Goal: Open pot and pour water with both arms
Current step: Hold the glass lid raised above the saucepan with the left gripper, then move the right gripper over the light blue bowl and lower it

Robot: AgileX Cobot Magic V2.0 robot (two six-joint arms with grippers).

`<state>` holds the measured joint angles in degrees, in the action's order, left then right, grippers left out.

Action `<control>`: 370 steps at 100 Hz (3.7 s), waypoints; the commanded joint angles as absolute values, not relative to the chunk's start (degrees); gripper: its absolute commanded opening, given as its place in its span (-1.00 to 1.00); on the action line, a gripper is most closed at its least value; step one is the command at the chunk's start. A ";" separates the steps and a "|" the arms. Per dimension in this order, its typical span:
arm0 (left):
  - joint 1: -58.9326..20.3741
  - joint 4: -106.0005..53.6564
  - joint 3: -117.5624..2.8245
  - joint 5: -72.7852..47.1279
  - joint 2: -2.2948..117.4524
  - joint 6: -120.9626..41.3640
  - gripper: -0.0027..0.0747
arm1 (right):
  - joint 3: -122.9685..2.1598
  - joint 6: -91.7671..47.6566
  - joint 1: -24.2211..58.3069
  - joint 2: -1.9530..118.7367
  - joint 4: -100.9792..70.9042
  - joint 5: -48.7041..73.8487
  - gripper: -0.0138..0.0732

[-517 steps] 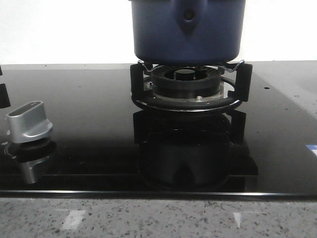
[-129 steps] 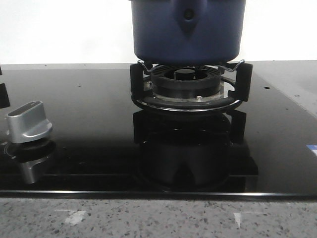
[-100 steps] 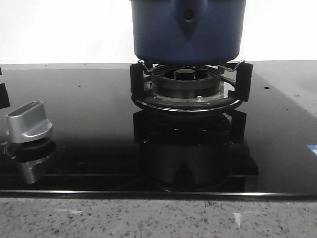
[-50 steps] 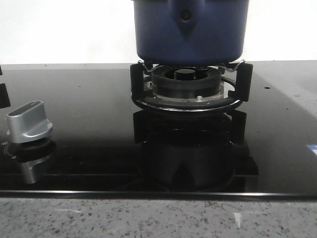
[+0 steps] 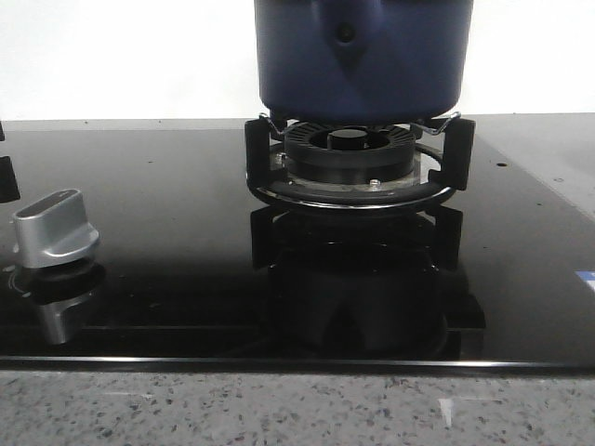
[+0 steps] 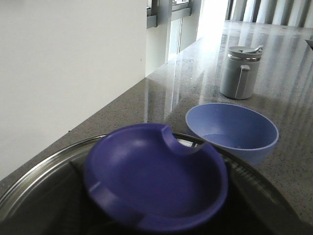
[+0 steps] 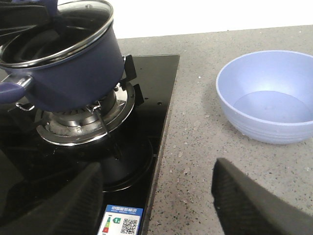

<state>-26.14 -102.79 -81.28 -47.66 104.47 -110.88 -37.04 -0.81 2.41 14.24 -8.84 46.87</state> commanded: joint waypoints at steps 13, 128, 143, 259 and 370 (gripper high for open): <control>-25.59 -107.22 -82.83 -51.65 98.93 -110.31 -0.31 | -38.93 -1.28 2.67 15.44 -8.59 42.14 0.32; -4.34 -104.49 -57.15 -49.98 66.61 -102.81 -0.30 | -38.93 -1.28 2.67 15.44 -8.70 42.92 0.32; -4.37 -104.49 -51.84 -48.91 63.27 -103.17 -0.30 | -38.93 -1.28 2.67 15.44 -9.04 42.96 0.32; -7.91 -104.22 -47.27 -49.84 62.44 -103.17 -0.20 | -75.75 8.96 2.51 47.06 8.10 69.56 0.32; -7.91 -106.07 -47.27 -50.56 62.44 -103.17 -0.20 | -74.33 14.82 -24.28 66.38 -0.80 66.01 0.22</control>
